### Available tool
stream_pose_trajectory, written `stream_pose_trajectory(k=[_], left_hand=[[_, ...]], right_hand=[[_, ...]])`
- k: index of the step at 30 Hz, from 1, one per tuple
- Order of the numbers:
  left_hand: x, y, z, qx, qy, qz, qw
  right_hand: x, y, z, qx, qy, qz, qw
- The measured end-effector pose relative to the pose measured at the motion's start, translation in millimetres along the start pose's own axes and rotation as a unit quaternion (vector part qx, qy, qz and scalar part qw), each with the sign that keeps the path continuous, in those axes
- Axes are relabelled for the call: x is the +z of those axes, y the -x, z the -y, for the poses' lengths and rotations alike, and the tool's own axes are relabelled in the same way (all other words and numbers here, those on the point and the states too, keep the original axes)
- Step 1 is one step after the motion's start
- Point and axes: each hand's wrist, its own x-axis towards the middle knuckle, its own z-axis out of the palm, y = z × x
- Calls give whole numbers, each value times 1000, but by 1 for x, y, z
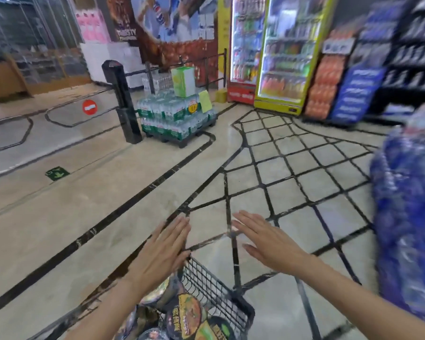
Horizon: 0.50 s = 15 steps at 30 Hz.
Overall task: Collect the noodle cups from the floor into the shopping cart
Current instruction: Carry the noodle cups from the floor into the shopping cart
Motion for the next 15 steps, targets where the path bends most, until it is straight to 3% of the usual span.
stream_pose_trajectory(k=[6,11,15], left_hand=[[-12,-115,-136,184,87,-48,978],[-43,-182,-292,333,123,-80,931],[-78,-210,-437,447,155,-119,873]], right_hand=[[-47,173,-54,193,61,-6,979],[-83,352,-63,356,132,-25,925],[-116,494,-37,472,175,-22,864]])
